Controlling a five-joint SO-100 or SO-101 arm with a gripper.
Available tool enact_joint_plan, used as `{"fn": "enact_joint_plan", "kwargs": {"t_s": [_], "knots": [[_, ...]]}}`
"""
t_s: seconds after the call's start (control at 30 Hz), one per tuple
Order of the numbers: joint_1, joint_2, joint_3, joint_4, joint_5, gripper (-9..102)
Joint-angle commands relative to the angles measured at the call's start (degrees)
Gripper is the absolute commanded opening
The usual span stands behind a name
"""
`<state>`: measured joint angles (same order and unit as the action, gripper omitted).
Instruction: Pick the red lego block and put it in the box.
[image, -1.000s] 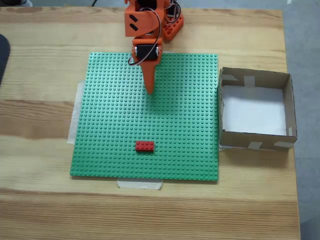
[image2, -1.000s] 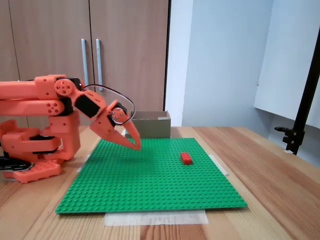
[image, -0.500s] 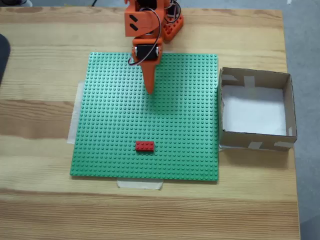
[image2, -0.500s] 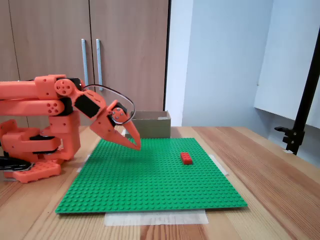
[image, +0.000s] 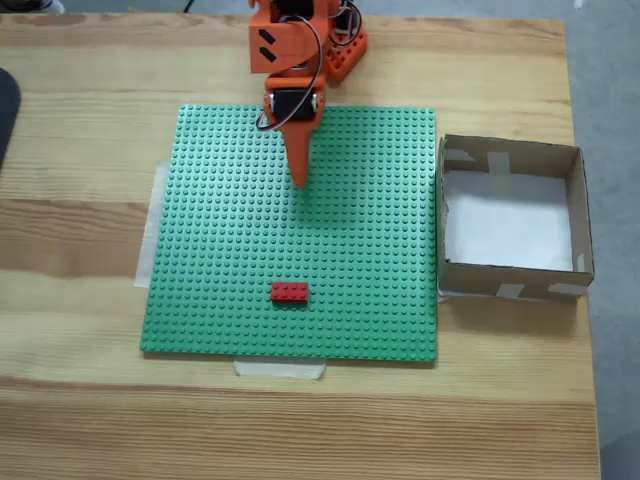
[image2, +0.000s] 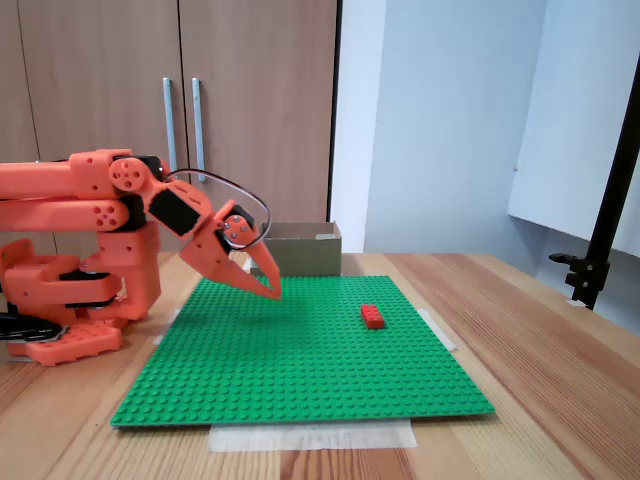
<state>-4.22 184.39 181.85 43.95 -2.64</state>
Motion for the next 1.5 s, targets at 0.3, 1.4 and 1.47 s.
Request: {"fn": "enact_joint_plan", "kwargs": {"t_s": [0.3,1.4,1.47], "knots": [[-0.1,0.3,0.6,-0.6,-0.4,-1],[-0.2,0.3,0.8,-1.6,-0.3,-1],[0.3,0.3,1.0,-2.2,0.3,-1]]}}
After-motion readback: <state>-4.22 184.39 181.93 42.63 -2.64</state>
